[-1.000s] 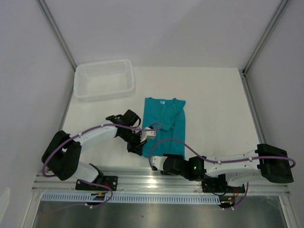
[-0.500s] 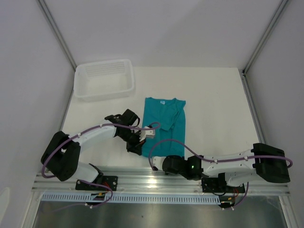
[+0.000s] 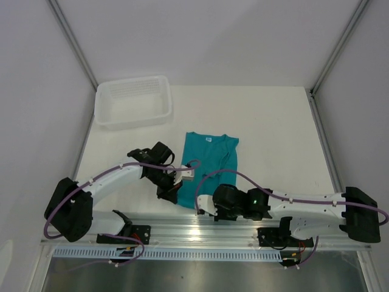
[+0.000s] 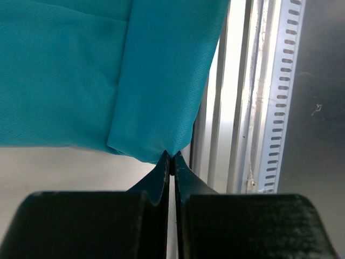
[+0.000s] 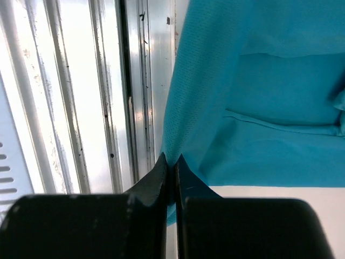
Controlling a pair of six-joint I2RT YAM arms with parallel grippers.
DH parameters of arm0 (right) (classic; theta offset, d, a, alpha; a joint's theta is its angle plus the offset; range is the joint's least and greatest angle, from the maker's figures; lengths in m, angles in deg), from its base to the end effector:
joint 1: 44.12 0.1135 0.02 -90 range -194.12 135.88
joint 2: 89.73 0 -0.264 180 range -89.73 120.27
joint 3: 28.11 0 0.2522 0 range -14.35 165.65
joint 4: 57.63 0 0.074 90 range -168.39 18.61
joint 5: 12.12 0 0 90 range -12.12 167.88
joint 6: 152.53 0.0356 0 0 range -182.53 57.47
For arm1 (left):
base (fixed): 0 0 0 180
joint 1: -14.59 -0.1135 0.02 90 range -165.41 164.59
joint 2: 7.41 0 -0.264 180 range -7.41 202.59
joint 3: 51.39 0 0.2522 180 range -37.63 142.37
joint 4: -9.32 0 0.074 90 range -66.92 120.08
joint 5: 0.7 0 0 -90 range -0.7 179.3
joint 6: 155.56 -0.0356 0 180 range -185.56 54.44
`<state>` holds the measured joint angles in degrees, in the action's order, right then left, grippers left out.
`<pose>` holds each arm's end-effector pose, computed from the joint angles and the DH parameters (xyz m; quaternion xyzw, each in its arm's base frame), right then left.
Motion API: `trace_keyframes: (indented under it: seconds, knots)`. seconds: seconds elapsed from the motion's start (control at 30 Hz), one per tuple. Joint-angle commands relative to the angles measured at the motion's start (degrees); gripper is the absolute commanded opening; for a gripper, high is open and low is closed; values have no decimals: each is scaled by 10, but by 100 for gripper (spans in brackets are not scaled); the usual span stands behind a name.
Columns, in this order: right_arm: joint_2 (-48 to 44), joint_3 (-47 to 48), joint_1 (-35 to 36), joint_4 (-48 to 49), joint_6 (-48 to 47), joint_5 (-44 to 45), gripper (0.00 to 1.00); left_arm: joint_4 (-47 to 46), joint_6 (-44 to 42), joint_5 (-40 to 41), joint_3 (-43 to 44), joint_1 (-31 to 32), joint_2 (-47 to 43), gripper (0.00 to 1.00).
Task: Roll the t-shirts
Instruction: Roll the tshirt
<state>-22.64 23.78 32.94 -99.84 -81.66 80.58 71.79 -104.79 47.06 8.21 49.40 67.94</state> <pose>0.0508 0.2137 0.1982 -0.7097 0.6458 0.1161 0.2564 0.1641 -0.1432 0.2022 0.5882 0.7186 -0.3545 0.1095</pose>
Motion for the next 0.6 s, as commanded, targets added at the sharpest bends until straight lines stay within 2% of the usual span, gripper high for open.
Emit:
trace_keyframes:
  seconds: [0.0,0.17,0.3,0.57]
  knots:
    - [-24,27,-57,-28,-41,-116,0,31,-25,-33,-5,-7,-11,1]
    - [39,57,-94,-33,-85,-119,0,15,-8,-35,22,-27,31,1]
    - [83,84,-134,-40,-99,-166,0,9,3,-38,41,-50,72,1]
    - [63,79,-191,-30,-119,-168,0,-18,20,-26,73,-60,123,1]
